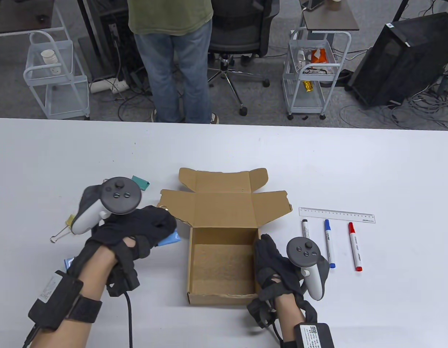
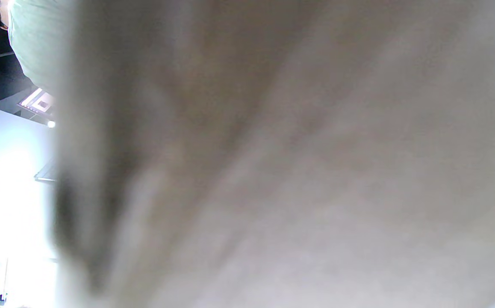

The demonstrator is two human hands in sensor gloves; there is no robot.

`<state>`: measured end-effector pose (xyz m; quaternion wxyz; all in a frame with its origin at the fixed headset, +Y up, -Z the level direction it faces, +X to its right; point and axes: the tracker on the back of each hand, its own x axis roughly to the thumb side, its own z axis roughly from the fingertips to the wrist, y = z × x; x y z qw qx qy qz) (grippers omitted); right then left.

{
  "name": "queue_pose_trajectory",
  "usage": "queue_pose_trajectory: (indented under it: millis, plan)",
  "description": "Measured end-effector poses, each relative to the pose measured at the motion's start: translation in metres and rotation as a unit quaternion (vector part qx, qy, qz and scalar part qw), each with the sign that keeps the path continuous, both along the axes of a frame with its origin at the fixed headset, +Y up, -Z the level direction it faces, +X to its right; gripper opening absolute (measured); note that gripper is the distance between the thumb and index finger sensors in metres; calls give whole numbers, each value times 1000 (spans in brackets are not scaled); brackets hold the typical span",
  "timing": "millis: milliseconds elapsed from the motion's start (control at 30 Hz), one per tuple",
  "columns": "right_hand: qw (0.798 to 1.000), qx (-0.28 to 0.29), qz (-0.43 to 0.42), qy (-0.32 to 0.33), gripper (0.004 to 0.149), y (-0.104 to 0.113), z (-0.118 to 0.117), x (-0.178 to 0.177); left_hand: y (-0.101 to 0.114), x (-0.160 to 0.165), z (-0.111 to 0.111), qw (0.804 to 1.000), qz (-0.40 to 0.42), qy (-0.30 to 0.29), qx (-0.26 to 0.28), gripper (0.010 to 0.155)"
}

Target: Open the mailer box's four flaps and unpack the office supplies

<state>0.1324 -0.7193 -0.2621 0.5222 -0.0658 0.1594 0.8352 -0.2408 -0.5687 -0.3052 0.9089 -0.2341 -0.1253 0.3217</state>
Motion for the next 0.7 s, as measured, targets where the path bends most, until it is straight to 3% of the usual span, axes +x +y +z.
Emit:
queue_pose_trajectory:
  millis: [100, 267, 700]
  plan:
    - [1000, 0, 0, 1, 68, 0, 0, 0, -18, -34, -4, 999, 2, 47, -7, 38]
    - [1000, 0, 2, 1, 69, 0, 0, 0, -49, -63, -10, 996, 3, 83, -26, 38]
    - [1000, 1, 3, 1, 69, 0, 0, 0, -111, -79, -34, 987, -13, 148, -57, 39]
